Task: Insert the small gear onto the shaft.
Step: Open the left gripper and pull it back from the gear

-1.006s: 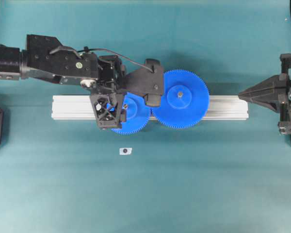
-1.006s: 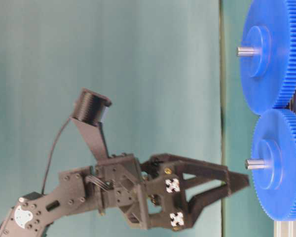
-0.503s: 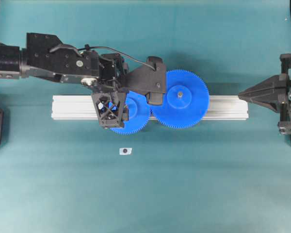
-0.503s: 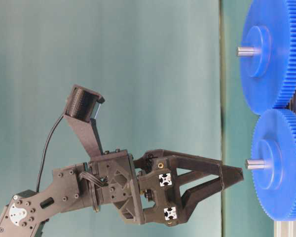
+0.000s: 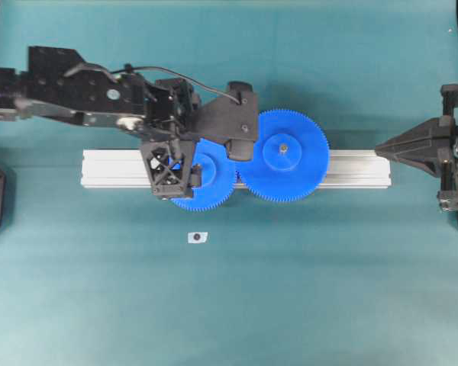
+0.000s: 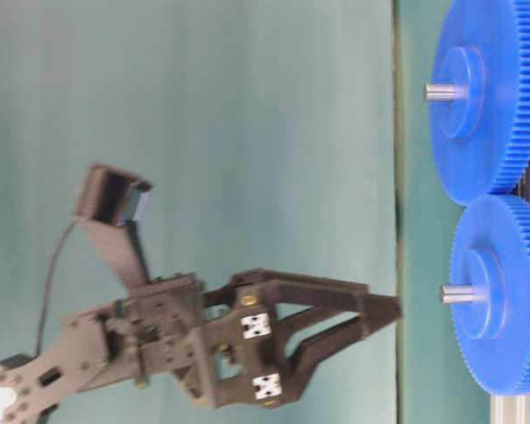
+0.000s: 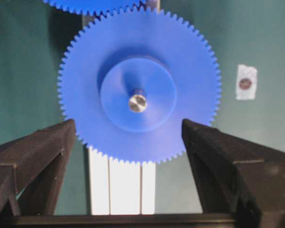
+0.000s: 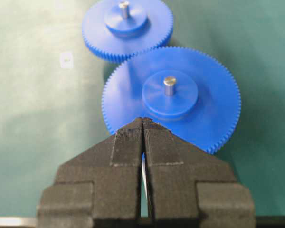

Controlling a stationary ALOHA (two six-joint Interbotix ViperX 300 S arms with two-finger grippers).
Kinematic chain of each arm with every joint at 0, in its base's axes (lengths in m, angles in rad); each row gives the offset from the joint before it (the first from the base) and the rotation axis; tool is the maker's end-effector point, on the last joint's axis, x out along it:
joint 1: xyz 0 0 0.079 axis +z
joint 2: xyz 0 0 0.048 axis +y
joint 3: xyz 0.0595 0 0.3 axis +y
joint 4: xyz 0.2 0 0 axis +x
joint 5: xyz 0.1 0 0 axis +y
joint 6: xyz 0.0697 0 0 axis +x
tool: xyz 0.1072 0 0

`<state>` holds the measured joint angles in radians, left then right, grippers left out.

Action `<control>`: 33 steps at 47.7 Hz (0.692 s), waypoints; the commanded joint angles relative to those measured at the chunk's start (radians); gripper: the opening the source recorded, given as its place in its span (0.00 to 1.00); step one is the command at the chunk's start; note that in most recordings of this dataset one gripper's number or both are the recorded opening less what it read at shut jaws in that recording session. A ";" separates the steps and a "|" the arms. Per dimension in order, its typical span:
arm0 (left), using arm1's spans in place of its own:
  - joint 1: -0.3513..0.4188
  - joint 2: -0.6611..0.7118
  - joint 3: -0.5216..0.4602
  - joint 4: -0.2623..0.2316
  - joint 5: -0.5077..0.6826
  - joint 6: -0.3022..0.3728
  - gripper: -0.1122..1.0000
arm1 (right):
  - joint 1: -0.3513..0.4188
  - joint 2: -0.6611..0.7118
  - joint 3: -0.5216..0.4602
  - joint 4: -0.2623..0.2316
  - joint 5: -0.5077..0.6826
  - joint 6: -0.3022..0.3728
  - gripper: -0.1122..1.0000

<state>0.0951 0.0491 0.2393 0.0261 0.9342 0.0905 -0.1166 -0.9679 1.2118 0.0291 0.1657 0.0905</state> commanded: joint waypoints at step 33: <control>-0.049 -0.187 -0.015 0.002 -0.002 -0.008 0.86 | 0.000 0.005 -0.009 0.002 -0.005 0.011 0.11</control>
<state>0.0522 -0.0982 0.2378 0.0261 0.9357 0.0844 -0.1150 -0.9695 1.2118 0.0291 0.1657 0.0905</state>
